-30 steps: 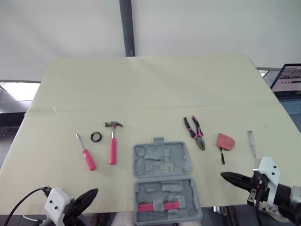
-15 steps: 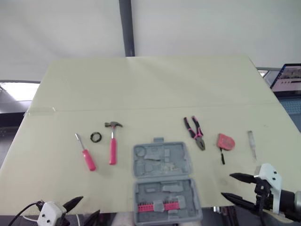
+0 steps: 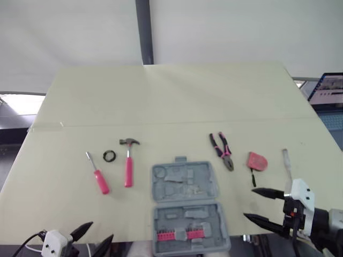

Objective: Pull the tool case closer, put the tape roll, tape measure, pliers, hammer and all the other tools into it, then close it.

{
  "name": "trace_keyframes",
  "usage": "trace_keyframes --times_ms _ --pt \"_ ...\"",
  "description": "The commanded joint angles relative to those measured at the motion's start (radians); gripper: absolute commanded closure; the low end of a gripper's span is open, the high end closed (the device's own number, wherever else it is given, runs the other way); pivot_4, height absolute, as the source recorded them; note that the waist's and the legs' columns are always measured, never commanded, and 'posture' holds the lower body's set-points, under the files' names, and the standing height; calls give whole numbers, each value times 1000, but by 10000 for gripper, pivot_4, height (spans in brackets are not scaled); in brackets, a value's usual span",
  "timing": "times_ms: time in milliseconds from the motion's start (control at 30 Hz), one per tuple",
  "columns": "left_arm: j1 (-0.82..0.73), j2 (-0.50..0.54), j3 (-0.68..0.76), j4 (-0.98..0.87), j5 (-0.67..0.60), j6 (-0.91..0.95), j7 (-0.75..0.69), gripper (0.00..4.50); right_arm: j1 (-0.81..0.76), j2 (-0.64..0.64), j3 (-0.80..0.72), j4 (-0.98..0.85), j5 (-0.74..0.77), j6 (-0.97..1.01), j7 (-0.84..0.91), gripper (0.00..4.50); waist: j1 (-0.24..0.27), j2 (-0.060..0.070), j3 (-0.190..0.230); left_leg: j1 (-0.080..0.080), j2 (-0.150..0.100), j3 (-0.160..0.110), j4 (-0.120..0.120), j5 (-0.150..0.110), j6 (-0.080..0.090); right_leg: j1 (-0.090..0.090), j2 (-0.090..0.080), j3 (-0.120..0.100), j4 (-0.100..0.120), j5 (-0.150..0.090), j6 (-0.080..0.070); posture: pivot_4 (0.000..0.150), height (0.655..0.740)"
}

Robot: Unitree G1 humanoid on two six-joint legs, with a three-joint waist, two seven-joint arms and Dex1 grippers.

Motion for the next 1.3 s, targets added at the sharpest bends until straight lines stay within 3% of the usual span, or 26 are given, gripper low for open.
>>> trace_keyframes --times_ms 33,400,500,600,733,833,933,1100,1300 --pt "-35 28 35 -59 -29 79 64 61 -12 31 19 -69 -21 -99 -9 329 2 -1 0 0 0 0 0 0 0 0 0 0 0 0 0 1500 7360" --pt "-140 78 55 -253 -37 258 202 61 -35 76 92 -47 -54 -163 -36 329 -2 -3 -1 1 0 0 1 0 0 1 0 0 0 0 1 1500 7360" --pt "-191 225 102 -317 -26 371 187 61 -63 76 113 -27 -53 -158 -41 329 2 -3 -1 1 0 -1 1 0 -1 2 0 0 0 0 1 1500 7360" --pt "-304 467 166 -380 -80 585 153 61 -99 74 144 10 -64 -175 -28 329 7 -3 -1 1 0 -2 2 0 -1 3 0 -1 1 0 0 1500 7360" --pt "-490 753 131 -420 -121 877 148 61 -127 70 168 45 -70 -193 -17 329 -2 -2 0 1 -1 -2 2 0 -1 3 0 -1 1 0 0 1500 7360" --pt "-680 896 17 -402 -126 1008 175 61 -144 59 170 66 -70 -201 -10 329 -8 -1 1 1 0 -1 -1 0 -1 0 0 -1 1 0 0 1500 7360" --pt "-872 973 -135 -387 -136 1115 184 61 -158 48 168 79 -68 -205 -10 329 -10 -1 1 0 0 1 -1 0 -2 -2 1 0 2 0 0 1500 7360" --pt "-1277 972 -489 -338 -104 1340 192 61 -147 26 137 92 -65 -208 -9 329 -2 -1 1 0 0 1 0 0 -2 -3 1 1 4 0 0 1500 7360" --pt "-1465 932 -773 -236 24 1355 195 61 -117 20 116 84 -63 -209 -15 329 -1 -1 2 0 0 2 0 1 -2 -3 1 1 4 0 0 1500 7360"
